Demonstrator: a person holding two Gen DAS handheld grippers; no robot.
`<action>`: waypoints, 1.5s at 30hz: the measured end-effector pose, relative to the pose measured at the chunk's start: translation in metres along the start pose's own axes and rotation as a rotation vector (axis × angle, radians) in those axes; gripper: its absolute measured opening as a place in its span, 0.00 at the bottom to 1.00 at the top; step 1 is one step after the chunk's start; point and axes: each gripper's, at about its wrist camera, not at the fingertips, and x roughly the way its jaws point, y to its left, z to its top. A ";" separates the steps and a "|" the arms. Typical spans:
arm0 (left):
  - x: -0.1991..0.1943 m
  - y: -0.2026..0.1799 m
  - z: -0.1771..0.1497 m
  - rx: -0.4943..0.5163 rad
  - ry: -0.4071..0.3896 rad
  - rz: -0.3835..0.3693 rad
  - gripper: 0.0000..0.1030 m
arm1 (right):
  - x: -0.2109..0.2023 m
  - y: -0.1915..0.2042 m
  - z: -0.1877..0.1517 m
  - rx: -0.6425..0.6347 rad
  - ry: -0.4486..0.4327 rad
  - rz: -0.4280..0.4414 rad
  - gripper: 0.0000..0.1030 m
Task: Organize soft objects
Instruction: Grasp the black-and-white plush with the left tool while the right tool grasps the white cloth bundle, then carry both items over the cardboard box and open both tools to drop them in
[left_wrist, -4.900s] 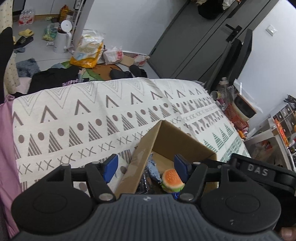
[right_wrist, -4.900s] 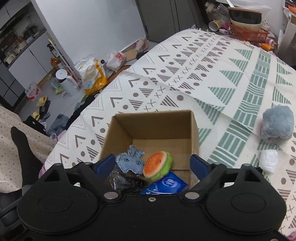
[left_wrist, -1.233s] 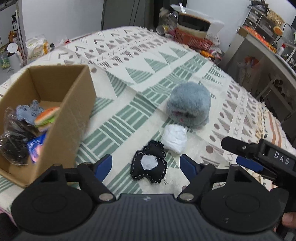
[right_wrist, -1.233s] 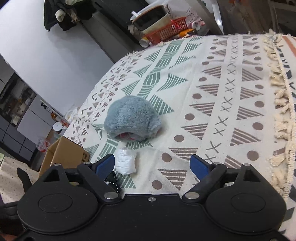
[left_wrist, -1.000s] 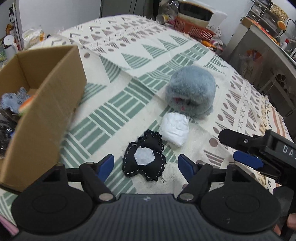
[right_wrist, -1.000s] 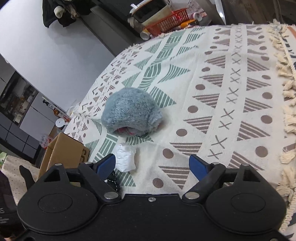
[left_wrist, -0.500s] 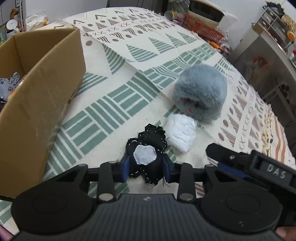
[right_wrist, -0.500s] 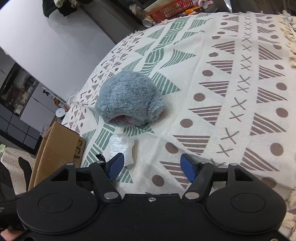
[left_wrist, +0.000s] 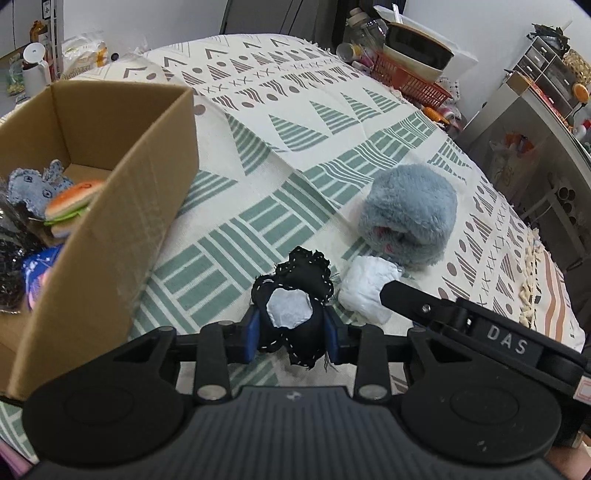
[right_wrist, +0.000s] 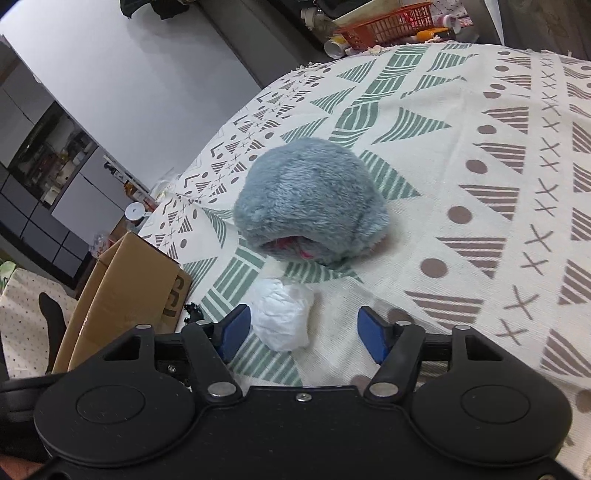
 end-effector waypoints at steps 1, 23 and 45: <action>-0.001 0.000 0.000 0.003 -0.001 0.003 0.33 | 0.002 0.001 0.001 0.001 0.000 -0.001 0.54; -0.055 0.003 0.017 0.056 -0.055 0.011 0.33 | -0.041 0.026 0.001 0.010 -0.095 0.017 0.31; -0.126 0.022 0.026 0.045 -0.161 -0.051 0.33 | -0.109 0.095 -0.001 -0.029 -0.224 0.004 0.31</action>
